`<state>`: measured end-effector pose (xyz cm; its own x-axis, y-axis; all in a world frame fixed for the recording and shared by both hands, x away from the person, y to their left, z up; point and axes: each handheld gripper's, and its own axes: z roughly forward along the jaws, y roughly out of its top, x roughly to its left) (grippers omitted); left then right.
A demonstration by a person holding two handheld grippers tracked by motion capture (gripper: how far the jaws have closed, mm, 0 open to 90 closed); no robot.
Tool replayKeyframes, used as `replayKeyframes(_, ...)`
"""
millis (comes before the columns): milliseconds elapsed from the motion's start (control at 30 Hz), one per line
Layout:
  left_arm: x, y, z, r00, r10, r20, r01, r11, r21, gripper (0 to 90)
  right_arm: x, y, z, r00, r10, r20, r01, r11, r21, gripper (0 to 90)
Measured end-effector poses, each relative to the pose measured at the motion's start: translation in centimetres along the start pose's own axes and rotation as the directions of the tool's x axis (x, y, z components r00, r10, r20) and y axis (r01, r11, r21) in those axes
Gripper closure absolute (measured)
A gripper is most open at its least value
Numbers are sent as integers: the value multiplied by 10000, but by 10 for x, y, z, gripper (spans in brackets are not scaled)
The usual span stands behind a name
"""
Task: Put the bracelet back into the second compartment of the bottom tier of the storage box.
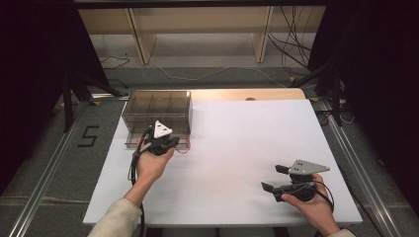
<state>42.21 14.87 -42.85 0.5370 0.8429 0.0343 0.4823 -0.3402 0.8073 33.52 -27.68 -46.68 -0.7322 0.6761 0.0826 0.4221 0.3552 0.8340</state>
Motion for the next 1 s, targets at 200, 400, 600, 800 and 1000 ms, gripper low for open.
replayKeyframes(200,4,0,-1,9999,-60,-115,60,10000,-36,898,0,0,0,10000,-51,23,51,10000,-10,163)
replayKeyframes(400,9,0,-3,9996,-231,-132,230,9997,-75,897,0,0,0,10000,-59,15,59,10000,-16,163)
replayKeyframes(600,12,1,-3,9993,-269,-255,266,9996,-97,898,0,0,0,10000,-68,5,68,10000,-7,163)
replayKeyframes(800,15,1,-4,9989,-272,-383,268,9996,-109,898,0,0,0,10000,-16,3,16,10000,-32,163)
replayKeyframes(1000,18,1,-5,9983,-305,-487,299,9995,-123,898,0,0,0,10000,-52,-1,52,10000,-59,163)
